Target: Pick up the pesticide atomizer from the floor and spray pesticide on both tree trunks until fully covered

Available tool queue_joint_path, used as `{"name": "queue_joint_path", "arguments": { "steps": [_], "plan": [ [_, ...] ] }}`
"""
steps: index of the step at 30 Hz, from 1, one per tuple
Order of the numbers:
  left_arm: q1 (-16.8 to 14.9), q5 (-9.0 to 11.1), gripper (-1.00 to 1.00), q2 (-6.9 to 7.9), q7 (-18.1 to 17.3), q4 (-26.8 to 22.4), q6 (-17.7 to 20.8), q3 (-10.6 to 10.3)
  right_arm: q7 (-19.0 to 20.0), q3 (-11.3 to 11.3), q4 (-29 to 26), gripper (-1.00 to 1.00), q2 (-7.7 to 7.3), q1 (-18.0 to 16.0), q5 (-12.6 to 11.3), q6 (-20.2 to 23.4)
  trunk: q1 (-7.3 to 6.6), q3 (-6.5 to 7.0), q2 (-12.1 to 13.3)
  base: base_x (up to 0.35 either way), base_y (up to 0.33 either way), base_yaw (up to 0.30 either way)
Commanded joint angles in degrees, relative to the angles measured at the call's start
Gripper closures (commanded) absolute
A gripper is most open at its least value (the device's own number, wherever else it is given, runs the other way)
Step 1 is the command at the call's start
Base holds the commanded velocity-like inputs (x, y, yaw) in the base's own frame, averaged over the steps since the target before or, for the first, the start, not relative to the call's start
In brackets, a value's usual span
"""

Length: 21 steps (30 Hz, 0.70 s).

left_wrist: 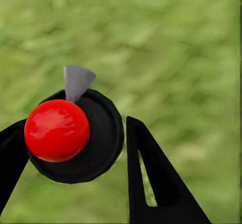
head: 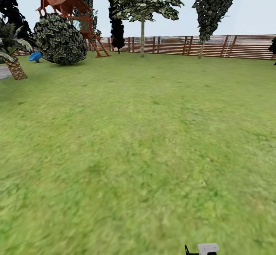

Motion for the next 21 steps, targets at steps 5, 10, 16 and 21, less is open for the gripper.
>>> {"name": "queue_joint_path", "arguments": {
  "steps": [5,10,16,21],
  "plan": [
    [-0.1,-0.1,1.00,-0.05,-0.1,0.0,-0.2,0.3,-0.1,0.5,0.0,-1.00,0.00,0.0,-0.5,-0.1,0.02,-0.05,0.0,0.338,0.000,0.000],
    [-0.1,-0.1,1.00,-0.05,-0.1,0.1,-0.2,0.3,-0.1,0.5,0.0,-1.00,0.00,0.0,-0.5,-0.1,0.02,-0.05,0.0,0.338,0.000,0.000],
    [-0.1,0.0,1.00,-0.01,-0.1,0.3,-0.1,0.4,-0.1,0.5,0.0,-1.00,0.00,0.0,-0.5,-0.1,0.02,-0.05,0.0,0.338,0.000,0.000],
    [0.0,0.0,1.00,0.11,-0.1,0.9,-0.1,0.4,-0.1,0.5,0.0,-1.00,0.00,0.0,-0.5,-0.1,0.02,-0.05,0.0,0.338,0.000,0.000]
  ]
}}
